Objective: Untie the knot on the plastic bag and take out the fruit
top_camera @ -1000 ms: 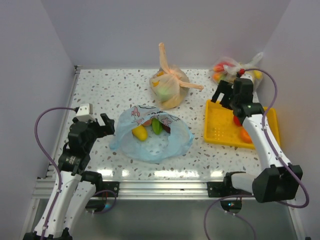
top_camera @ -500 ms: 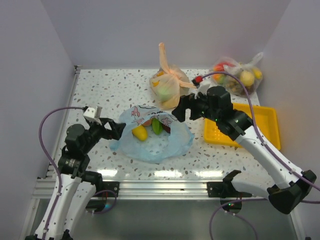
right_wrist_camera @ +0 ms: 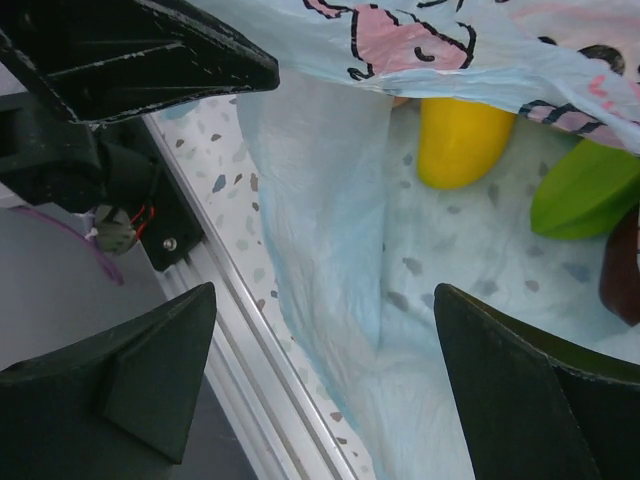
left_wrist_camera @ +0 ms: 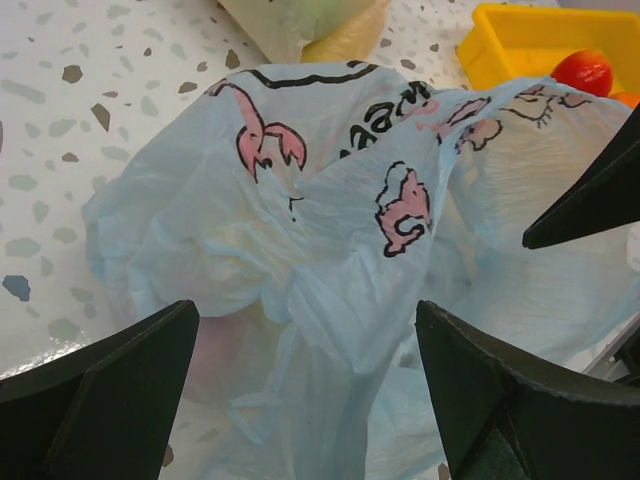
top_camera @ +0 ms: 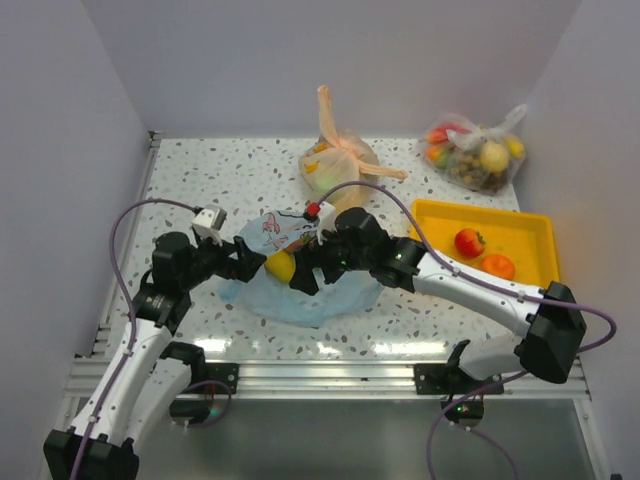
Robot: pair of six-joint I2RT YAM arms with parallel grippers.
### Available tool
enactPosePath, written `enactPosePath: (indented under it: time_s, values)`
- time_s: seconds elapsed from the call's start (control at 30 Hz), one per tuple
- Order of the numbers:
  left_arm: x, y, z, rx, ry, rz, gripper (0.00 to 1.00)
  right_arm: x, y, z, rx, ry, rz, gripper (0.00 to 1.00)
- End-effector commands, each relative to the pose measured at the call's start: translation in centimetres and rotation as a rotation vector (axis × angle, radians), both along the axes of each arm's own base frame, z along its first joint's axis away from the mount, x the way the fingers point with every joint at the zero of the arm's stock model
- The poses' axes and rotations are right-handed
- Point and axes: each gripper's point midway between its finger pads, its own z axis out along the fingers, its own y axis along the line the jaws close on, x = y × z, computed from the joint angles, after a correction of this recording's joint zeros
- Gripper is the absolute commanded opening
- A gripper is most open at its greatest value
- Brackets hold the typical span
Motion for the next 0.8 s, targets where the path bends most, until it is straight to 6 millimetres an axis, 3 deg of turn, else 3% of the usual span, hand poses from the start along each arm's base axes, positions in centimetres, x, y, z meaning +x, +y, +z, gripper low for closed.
enactPosePath:
  time_s: [0.0, 0.13, 0.23, 0.27, 0.4, 0.47, 0.57, 0.77]
  values:
    - [1.3, 0.6, -0.3, 0.031, 0.007, 0.053, 0.94, 1.2, 2.4, 0.0, 0.089, -0.018, -0.036, 0.93]
    - [1.9, 0.7, -2.4, 0.054, 0.102, 0.066, 0.76, 3.1, 3.2, -3.3, 0.076, 0.008, -0.139, 0.92]
    - [2.0, 0.4, -3.0, 0.056, 0.127, 0.048, 0.55, 4.8, 3.6, -4.6, 0.1, -0.005, -0.227, 0.91]
    - [2.0, 0.3, -3.0, 0.058, 0.125, 0.042, 0.36, 5.2, 3.6, -6.1, 0.076, 0.007, -0.255, 0.91]
    - [2.1, 0.1, -2.0, 0.054, 0.088, 0.029, 0.0, 6.3, 4.7, -8.2, 0.092, 0.022, -0.29, 0.88]
    - [1.9, -0.3, -1.2, 0.034, 0.062, 0.007, 0.0, 7.1, 4.7, -9.4, 0.087, 0.021, -0.336, 0.89]
    - [1.2, -1.0, -0.5, 0.01, 0.037, -0.031, 0.0, 8.2, 5.0, -9.6, 0.11, 0.003, -0.381, 0.89]
    - [0.5, -1.5, 0.5, -0.024, -0.01, -0.056, 0.0, 9.6, 7.1, -10.6, 0.15, -0.01, -0.38, 0.92]
